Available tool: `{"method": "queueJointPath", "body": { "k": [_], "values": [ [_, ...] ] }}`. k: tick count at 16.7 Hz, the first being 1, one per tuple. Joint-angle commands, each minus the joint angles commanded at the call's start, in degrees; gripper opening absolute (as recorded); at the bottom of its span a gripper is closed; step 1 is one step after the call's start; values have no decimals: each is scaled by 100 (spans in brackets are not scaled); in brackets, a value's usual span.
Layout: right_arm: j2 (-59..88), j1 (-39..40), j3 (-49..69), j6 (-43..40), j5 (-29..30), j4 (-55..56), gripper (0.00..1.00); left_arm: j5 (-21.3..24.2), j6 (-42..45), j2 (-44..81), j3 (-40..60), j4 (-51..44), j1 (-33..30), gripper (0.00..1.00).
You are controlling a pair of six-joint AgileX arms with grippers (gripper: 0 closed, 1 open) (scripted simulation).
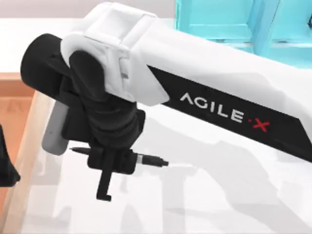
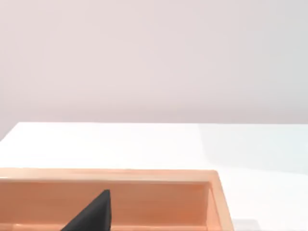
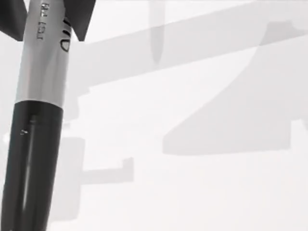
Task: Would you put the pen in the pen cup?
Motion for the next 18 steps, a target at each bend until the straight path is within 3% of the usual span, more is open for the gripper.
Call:
{"method": "queueJointPath", "body": {
  "k": [5, 8, 13, 18],
  "values": [
    [-44, 16, 24, 20, 27, 0, 0, 0, 0, 0, 0, 0, 0, 100],
    [-553, 395, 27, 160, 387, -112, 0, 0, 0, 0, 0, 0, 0, 100],
    [-2605, 1725, -117, 567, 1583, -657, 0, 0, 0, 0, 0, 0, 0, 100],
    [-5736, 3539, -587, 919, 3057, -1493, 0, 0, 0, 0, 0, 0, 0, 100]
  ]
}}
